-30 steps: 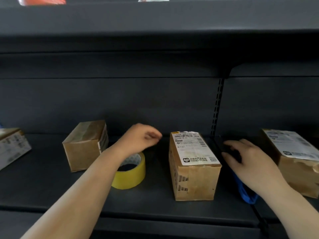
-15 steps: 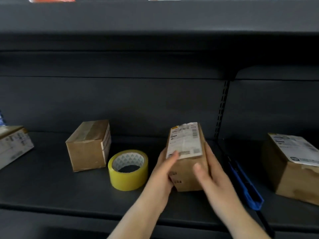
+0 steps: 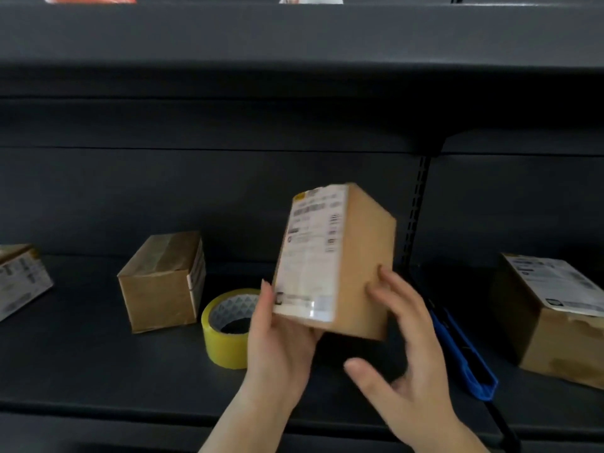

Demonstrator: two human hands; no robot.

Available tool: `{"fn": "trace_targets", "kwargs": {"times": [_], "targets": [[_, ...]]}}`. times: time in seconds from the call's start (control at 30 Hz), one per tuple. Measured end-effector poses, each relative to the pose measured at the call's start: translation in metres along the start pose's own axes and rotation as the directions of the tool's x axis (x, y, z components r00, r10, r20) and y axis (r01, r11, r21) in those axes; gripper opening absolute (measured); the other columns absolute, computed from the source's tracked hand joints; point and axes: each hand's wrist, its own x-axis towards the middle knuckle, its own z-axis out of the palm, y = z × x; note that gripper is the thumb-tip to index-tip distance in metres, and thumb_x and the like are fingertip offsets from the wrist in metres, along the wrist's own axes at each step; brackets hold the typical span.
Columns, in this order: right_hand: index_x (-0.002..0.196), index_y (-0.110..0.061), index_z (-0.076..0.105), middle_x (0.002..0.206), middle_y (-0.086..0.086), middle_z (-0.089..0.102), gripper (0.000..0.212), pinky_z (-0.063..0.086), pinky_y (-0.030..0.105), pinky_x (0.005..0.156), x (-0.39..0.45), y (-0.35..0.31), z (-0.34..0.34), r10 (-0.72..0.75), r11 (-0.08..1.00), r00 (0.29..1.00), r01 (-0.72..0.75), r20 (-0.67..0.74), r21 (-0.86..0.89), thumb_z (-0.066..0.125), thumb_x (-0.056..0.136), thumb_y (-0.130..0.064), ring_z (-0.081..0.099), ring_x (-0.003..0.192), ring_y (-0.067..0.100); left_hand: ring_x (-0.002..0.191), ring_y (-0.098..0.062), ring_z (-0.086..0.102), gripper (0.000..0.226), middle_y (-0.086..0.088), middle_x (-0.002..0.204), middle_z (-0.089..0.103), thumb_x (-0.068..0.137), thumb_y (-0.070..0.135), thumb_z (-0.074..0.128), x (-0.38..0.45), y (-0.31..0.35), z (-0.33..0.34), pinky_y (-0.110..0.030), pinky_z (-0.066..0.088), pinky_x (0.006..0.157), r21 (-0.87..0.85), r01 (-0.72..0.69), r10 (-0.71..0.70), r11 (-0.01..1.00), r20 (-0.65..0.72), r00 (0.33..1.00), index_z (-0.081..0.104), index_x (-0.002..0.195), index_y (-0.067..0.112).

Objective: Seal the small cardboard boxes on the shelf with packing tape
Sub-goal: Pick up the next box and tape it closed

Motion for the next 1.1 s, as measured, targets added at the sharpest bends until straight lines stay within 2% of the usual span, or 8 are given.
{"fn": "trace_targets", "kwargs": {"times": [0.13,0.23,0.37,0.53,0.7,0.8,0.9,1.1], "targets": [[0.124,-0.031,0.051,0.119,-0.008,0.065,0.077,0.051,0.035,0.084,0.004,0.000,-0.006,0.490,0.605,0.869,-0.400,0.074,0.688,0.067,0.060,-0.071,0.060,0.111,0.014,0.130,-0.002,0.042,0.073,0.019,0.139,0.049,0.072,0.072,0.053,-0.003,0.001,0.010,-0.025,0.040,0.105,0.394,-0.202,0.192,0.897,0.067,0.979,0.054,0.128,0.025],[0.126,-0.029,0.054,0.120,-0.002,0.065,0.053,0.050,0.044,0.091,0.005,0.008,-0.009,0.570,0.524,0.811,-0.483,0.132,0.701,0.050,0.079,-0.053,0.061,0.111,0.017,0.132,-0.001,0.039,0.045,0.022,0.141,0.044,0.081,0.039,0.060,-0.005,0.005,0.010,-0.017,0.039,0.101,0.620,-0.387,0.354,0.682,0.184,0.917,0.053,0.125,0.043],[0.127,-0.027,0.052,0.116,0.002,0.067,0.054,0.051,0.044,0.087,0.013,0.023,-0.014,0.670,0.483,0.717,-0.619,0.193,0.619,0.052,0.078,-0.049,0.065,0.104,0.019,0.128,0.010,0.037,0.052,0.033,0.135,0.044,0.073,0.044,0.065,-0.005,0.010,0.007,-0.013,0.038,0.100,0.725,-0.228,0.243,0.650,0.086,0.966,0.048,0.122,0.049],[0.138,-0.027,0.041,0.132,0.003,0.055,0.050,0.041,0.045,0.102,0.014,0.048,-0.018,0.768,0.502,0.607,-0.768,0.203,0.397,0.052,0.090,-0.039,0.054,0.118,0.020,0.130,0.003,0.025,0.055,0.032,0.143,0.028,0.086,0.059,0.042,-0.003,0.005,0.013,-0.017,0.025,0.104,0.973,-0.142,0.055,0.183,0.134,0.989,0.042,0.137,0.037],[0.124,-0.042,0.050,0.125,-0.024,0.054,0.047,0.037,0.028,0.101,0.020,0.038,-0.033,0.609,0.756,0.792,-0.562,-0.047,0.335,0.052,0.080,-0.059,0.048,0.119,-0.001,0.121,-0.015,0.050,0.061,0.010,0.133,0.055,0.082,0.064,0.033,0.019,0.039,0.007,-0.038,0.040,0.102,0.989,-0.114,0.212,0.095,0.092,0.973,0.053,0.127,0.030],[0.119,-0.041,0.052,0.116,-0.032,0.056,0.044,0.040,0.014,0.092,0.027,0.024,-0.046,0.418,0.887,0.903,-0.382,-0.101,0.260,0.052,0.079,-0.059,0.047,0.115,-0.011,0.124,-0.027,0.045,0.074,-0.002,0.136,0.051,0.078,0.072,0.035,0.049,0.060,-0.018,-0.046,0.039,0.100,0.931,0.187,0.083,-0.312,-0.170,0.982,0.042,0.133,0.023],[0.123,-0.046,0.046,0.125,-0.032,0.047,0.064,0.034,0.012,0.094,0.036,0.009,-0.056,0.273,0.961,0.961,-0.274,0.049,0.031,0.052,0.066,-0.073,0.039,0.119,-0.014,0.130,-0.031,0.037,0.098,-0.006,0.144,0.040,0.068,0.084,0.039,0.064,0.051,-0.025,-0.052,0.033,0.104,0.767,0.199,-0.250,-0.610,-0.425,0.870,0.032,0.140,0.017],[0.125,-0.070,0.017,0.136,-0.050,0.004,0.075,-0.021,0.024,0.109,0.047,0.002,-0.060,0.195,0.911,0.693,0.134,0.694,-0.389,0.057,0.062,-0.077,-0.010,0.127,-0.025,0.113,-0.027,0.048,0.054,-0.002,0.123,0.053,0.071,0.052,0.065,0.076,0.041,-0.032,-0.045,0.048,0.089,0.799,0.043,-0.409,-0.600,-0.353,0.841,0.056,0.117,0.024]]}}
